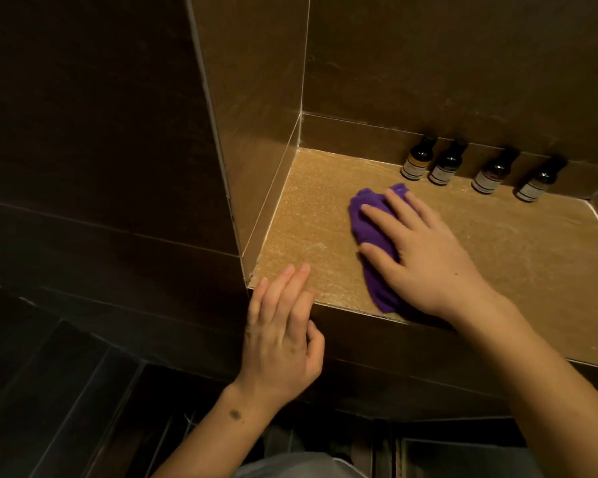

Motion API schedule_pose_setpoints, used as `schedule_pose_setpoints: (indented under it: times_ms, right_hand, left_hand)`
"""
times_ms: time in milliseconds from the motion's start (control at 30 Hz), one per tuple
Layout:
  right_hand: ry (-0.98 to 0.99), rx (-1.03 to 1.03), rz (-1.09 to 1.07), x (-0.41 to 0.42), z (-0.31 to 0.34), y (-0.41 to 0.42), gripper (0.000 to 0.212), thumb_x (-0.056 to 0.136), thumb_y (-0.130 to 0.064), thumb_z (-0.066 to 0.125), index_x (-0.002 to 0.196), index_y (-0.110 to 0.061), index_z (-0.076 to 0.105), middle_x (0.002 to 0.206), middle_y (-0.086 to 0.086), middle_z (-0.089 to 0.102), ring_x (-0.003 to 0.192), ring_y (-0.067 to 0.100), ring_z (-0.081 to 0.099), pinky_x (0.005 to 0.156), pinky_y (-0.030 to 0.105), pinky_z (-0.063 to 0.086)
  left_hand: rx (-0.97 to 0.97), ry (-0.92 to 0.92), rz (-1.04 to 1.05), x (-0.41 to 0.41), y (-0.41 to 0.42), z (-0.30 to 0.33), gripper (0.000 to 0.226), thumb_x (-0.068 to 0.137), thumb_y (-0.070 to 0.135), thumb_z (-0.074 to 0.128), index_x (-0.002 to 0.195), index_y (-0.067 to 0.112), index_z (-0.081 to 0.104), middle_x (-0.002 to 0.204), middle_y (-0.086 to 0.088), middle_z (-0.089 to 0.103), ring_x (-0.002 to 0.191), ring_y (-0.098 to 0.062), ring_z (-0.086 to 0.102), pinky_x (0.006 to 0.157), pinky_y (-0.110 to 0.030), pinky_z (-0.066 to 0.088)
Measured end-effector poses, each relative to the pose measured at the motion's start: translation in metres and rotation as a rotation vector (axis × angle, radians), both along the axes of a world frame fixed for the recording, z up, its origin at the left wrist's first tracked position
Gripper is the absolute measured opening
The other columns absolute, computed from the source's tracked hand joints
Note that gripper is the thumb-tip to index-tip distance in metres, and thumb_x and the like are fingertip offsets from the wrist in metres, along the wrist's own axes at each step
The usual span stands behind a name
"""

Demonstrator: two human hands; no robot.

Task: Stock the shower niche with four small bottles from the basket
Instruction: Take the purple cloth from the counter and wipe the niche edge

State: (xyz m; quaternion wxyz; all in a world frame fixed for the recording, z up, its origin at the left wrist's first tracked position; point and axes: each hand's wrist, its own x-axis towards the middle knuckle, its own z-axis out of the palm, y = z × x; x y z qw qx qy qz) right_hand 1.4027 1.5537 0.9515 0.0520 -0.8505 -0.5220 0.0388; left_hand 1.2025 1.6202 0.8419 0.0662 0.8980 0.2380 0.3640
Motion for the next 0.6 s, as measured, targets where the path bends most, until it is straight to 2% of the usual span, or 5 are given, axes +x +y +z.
schedule_pose_setpoints:
  times_ms: [100, 233, 400, 600]
  right_hand:
    - [0.057, 0.004, -0.191, 0.023, 0.004, -0.015, 0.06, 0.097, -0.058, 0.033, 0.153, -0.04, 0.021, 0.166, -0.005, 0.01, 0.153, 0.022, 0.002, 0.121, 0.045, 0.011]
    - [0.071, 0.089, -0.328, 0.025, 0.002, -0.004, 0.055, 0.098, -0.047, 0.041, 0.15, -0.035, 0.03, 0.163, -0.002, 0.024, 0.151, 0.026, 0.011, 0.116, 0.051, 0.026]
    - [0.097, 0.115, -0.248, -0.005, 0.002, 0.033, 0.054, 0.099, -0.042, 0.041, 0.15, -0.031, 0.032, 0.162, -0.002, 0.027, 0.151, 0.026, 0.013, 0.117, 0.049, 0.026]
    - [0.119, 0.181, -0.141, -0.081, 0.006, 0.076, 0.051, 0.103, -0.032, 0.036, 0.151, -0.017, 0.032, 0.161, 0.005, 0.028, 0.151, 0.027, 0.014, 0.122, 0.042, 0.015]
  left_hand:
    - [-0.008, -0.008, 0.003, 0.002, -0.001, -0.001, 0.056, 0.078, 0.014, 0.063, 0.13, 0.008, 0.043, 0.145, -0.015, 0.048, 0.14, -0.031, 0.042, 0.122, -0.046, 0.018]
    - [-0.053, 0.047, -0.004, -0.007, -0.004, 0.003, 0.063, 0.078, 0.014, 0.067, 0.136, 0.01, 0.042, 0.149, -0.015, 0.041, 0.144, -0.031, 0.035, 0.124, -0.046, 0.016]
    - [-0.15, 0.154, 0.071, -0.038, -0.011, 0.006, 0.073, 0.08, 0.022, 0.062, 0.147, 0.017, 0.035, 0.158, -0.011, 0.03, 0.15, -0.028, 0.022, 0.122, -0.051, 0.016]
    - [-0.216, 0.055, 0.22, -0.067, -0.001, 0.011, 0.076, 0.082, 0.023, 0.054, 0.151, 0.014, 0.025, 0.162, -0.015, 0.016, 0.154, -0.027, 0.009, 0.12, -0.048, 0.021]
